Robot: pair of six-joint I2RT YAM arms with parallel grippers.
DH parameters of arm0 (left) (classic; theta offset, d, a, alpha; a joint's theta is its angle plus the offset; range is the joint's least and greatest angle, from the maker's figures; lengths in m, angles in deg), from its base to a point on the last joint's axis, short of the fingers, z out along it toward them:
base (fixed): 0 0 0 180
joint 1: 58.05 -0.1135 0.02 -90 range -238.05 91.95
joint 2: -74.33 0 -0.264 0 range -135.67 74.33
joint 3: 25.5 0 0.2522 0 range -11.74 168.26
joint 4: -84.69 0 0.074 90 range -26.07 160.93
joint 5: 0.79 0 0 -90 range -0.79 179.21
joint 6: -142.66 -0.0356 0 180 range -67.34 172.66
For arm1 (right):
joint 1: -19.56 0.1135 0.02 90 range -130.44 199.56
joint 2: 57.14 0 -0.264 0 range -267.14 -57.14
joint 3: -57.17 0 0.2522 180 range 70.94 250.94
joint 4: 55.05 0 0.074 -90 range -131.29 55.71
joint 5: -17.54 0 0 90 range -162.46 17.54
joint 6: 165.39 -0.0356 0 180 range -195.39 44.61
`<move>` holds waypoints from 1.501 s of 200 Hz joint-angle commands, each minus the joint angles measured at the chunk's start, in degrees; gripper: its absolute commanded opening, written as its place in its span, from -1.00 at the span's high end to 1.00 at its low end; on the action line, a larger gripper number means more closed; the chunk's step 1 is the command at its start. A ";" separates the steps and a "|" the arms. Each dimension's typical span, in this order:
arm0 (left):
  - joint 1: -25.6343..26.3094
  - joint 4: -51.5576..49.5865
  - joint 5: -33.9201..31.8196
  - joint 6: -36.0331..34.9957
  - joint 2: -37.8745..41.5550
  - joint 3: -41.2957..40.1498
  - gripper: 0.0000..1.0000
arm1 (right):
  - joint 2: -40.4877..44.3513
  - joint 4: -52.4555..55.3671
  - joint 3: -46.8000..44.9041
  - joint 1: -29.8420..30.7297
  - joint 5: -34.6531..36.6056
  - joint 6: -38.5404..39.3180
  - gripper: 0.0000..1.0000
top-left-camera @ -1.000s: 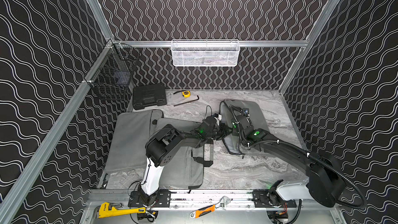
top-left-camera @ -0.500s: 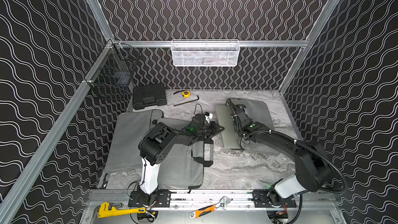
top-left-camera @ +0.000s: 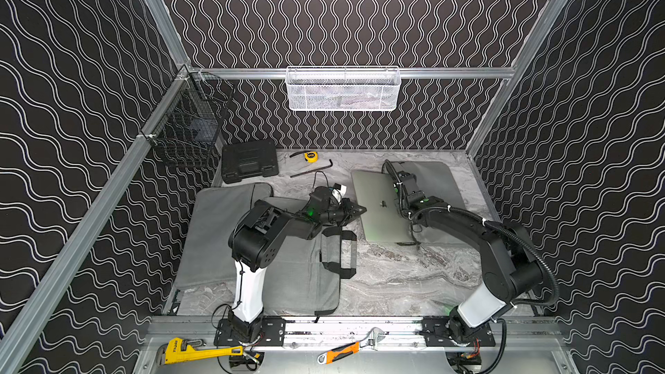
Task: Open the zippered laptop bag and take out the laptop
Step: Take out the laptop from the zippered laptop bag, then move the zippered laptop bag to the center of the board.
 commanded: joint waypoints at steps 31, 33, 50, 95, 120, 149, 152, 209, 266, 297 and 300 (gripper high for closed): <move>-1.09 11.67 5.02 -1.12 1.31 -1.64 1.00 | -3.89 -5.12 1.88 -5.29 -0.18 6.09 1.00; -1.11 11.67 5.07 -1.18 1.35 -1.65 1.00 | -3.97 -5.37 1.90 -5.54 -0.17 6.37 1.00; -1.46 11.85 6.06 -1.23 1.88 -2.06 1.00 | -5.43 -6.57 3.06 -7.42 -0.71 7.81 1.00; -1.70 12.27 7.04 -1.00 2.65 -2.70 1.00 | -9.95 -10.54 6.41 -10.82 -0.14 12.33 1.00; -1.73 12.27 7.23 -1.00 3.39 -3.22 1.00 | -12.95 -11.60 9.45 -13.39 -1.83 13.57 1.00; -1.72 10.56 7.07 -2.32 4.74 -4.35 1.00 | -17.65 -12.38 13.79 -15.24 -3.36 15.40 1.00; -1.71 10.39 7.05 -2.46 4.80 -4.50 1.00 | -18.07 -12.28 14.31 -15.33 -3.49 15.44 1.00; -1.69 9.57 6.38 -3.15 4.99 -5.62 1.00 | -23.16 -10.17 21.22 -15.98 -4.39 15.21 0.78; -1.60 6.43 5.66 -5.22 5.85 -5.50 1.00 | -18.12 -10.02 19.03 -15.96 -10.08 11.47 -0.33; -1.45 6.69 5.11 -5.11 6.98 -6.78 1.00 | -15.53 -7.51 19.48 -15.90 -11.77 8.44 -0.41; -1.40 6.62 5.11 -5.13 7.16 -6.90 1.00 | -15.28 -7.20 19.48 -15.95 -12.11 8.09 -0.42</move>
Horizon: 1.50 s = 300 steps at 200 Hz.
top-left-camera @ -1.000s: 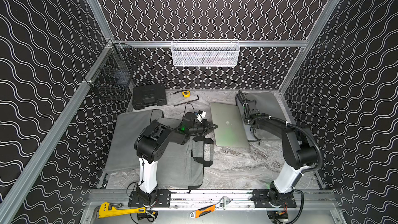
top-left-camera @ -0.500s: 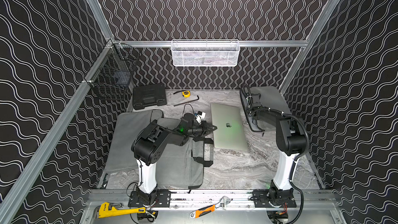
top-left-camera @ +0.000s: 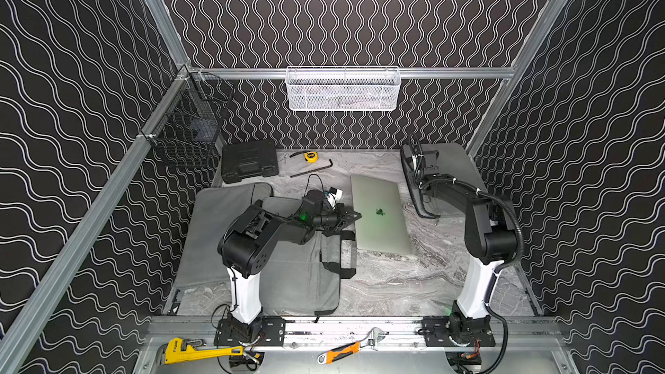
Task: Open the zippered laptop bag and take out the laptop
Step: Move the zippered laptop bag to the center of the board.
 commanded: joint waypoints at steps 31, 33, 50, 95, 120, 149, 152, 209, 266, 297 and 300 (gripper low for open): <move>0.74 7.74 0.22 -1.59 3.99 -1.92 1.00 | 7.58 2.49 -1.81 0.02 -5.93 -7.93 -0.43; 0.79 7.63 0.15 -1.56 4.13 -2.01 1.00 | 7.92 2.53 -2.02 0.05 -6.13 -8.17 -0.43; 1.40 7.46 -0.42 -1.62 5.37 -2.80 1.00 | 10.97 3.63 -3.38 0.06 -8.02 -10.73 -0.43; 4.74 10.32 -2.86 0.97 8.09 -5.33 1.00 | 17.31 10.44 -5.56 0.01 -11.97 -17.02 -0.43; 9.12 9.41 -6.17 1.03 10.54 -6.04 1.00 | 21.67 14.24 -7.89 0.05 -12.65 -21.83 -0.43; 15.54 6.57 -9.97 0.74 12.49 -4.66 1.00 | 26.31 18.18 -10.72 0.23 -16.78 -29.51 -0.41; 16.25 6.16 -10.47 0.63 12.69 -4.37 1.00 | 26.70 18.60 -11.02 0.22 -16.78 -30.13 -0.41; 27.09 -0.71 -20.57 -0.21 11.73 2.04 1.00 | 31.35 25.10 -12.96 0.28 -20.46 -34.27 -0.40; 34.77 -4.47 -28.37 2.20 -0.43 16.04 1.00 | 36.18 27.26 -12.69 -0.70 -18.69 -36.25 -0.41; 37.62 -6.39 -33.95 2.92 -4.38 21.49 1.00 | 36.09 27.35 -11.49 -3.85 -18.05 -34.52 -0.43; 37.73 -5.67 -34.52 3.42 -4.88 21.66 1.00 | 35.99 27.39 -11.40 -4.22 -18.24 -34.48 -0.43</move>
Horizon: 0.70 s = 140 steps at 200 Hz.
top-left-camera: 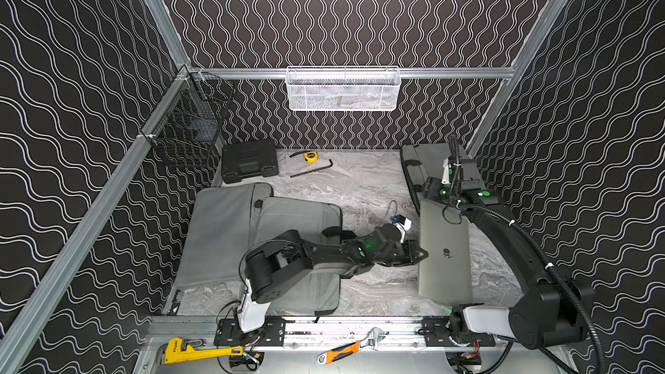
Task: Open the zippered laptop bag and take out the laptop
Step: Move the zippered laptop bag to the center of the board, then place the laptop at the corner of the board.
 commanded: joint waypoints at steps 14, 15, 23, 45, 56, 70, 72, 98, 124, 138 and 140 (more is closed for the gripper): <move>1.90 11.79 -8.60 3.59 -3.87 3.38 1.00 | -0.48 -0.42 0.58 -4.23 -0.74 0.47 -0.43; 1.92 12.08 -8.80 3.62 -4.04 3.40 1.00 | -0.49 -0.53 0.59 -4.33 -0.90 0.47 -0.43; 2.44 13.42 -9.58 4.31 -5.58 4.40 1.00 | -0.88 -0.91 0.80 -5.39 -2.96 0.56 -0.43; 3.55 15.48 -12.01 6.72 -10.09 8.03 1.00 | -3.06 0.76 3.79 -6.39 -6.22 0.40 -0.43; 4.08 16.13 -12.97 8.08 -12.30 9.98 1.00 | -3.76 1.47 5.00 -6.54 -6.96 0.46 -0.42; 4.69 15.82 -13.70 9.69 -14.50 12.28 1.00 | -3.86 0.82 5.01 -6.95 -7.63 0.27 -0.43; 4.77 15.84 -13.95 9.93 -14.80 12.51 1.00 | -3.85 0.67 4.93 -7.02 -7.65 0.18 -0.42; 6.11 16.28 -17.04 12.73 -18.13 14.82 1.00 | -2.92 -1.45 3.30 -8.58 -9.25 -1.12 -0.42; 7.08 14.98 -17.54 14.68 -21.40 18.41 1.00 | -2.52 -2.84 1.88 -9.62 -10.59 -1.68 -0.42; 7.54 14.82 -17.04 15.99 -23.73 20.67 1.00 | -2.57 -3.01 1.83 -10.02 -10.44 -1.65 -0.42; 7.50 14.97 -17.07 16.23 -24.08 20.98 1.00 | -2.60 -3.04 1.90 -10.05 -10.35 -1.64 -0.43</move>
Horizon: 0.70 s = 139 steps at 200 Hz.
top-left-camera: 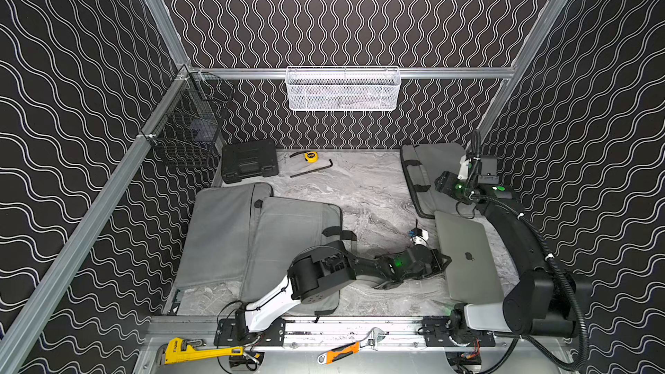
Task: Open the zippered laptop bag and take out the laptop
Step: Place the laptop at the corner of the board.
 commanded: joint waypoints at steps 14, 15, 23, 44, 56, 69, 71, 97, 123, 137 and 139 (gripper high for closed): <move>0.73 8.90 -1.72 4.43 -4.92 4.71 1.00 | 0.67 -2.63 -0.25 -0.67 -0.31 -1.23 -0.43; 0.71 9.05 -1.75 4.49 -5.18 4.74 1.00 | 0.72 -2.72 -0.26 -0.66 -0.25 -1.24 -0.43; 0.77 10.07 -2.46 5.35 -6.29 5.36 1.00 | 1.27 -3.71 -0.69 -0.77 0.29 -1.53 -0.43; 0.77 7.93 -3.68 4.64 -7.22 7.14 1.00 | 2.51 -6.20 -2.05 -0.88 1.29 -2.55 -0.43; 0.82 6.15 -4.04 3.74 -7.30 8.02 1.00 | 2.88 -7.13 -2.61 -0.95 1.04 -2.91 -0.44; 0.95 4.82 -4.15 3.70 -7.85 9.07 1.00 | 2.84 -7.87 -3.07 -0.93 0.56 -3.26 -0.44; 1.02 4.68 -4.15 3.68 -7.96 9.20 1.00 | 2.77 -7.94 -3.17 -0.93 0.52 -3.33 -0.44; 1.59 3.67 -4.03 4.51 -9.79 11.35 1.00 | 1.91 -8.81 -3.78 -0.93 -1.01 -4.05 -0.44; 2.09 2.72 -5.44 5.14 -9.91 10.81 1.00 | 1.15 -9.13 -4.01 -0.95 -2.22 -4.23 -0.44; 2.02 2.35 -5.15 5.73 -10.30 10.91 1.00 | 1.09 -9.52 -4.39 -0.93 -2.34 -4.28 -0.44; 2.03 2.17 -4.95 5.82 -10.35 10.92 1.00 | 1.14 -9.56 -4.46 -0.99 -2.38 -4.27 -0.44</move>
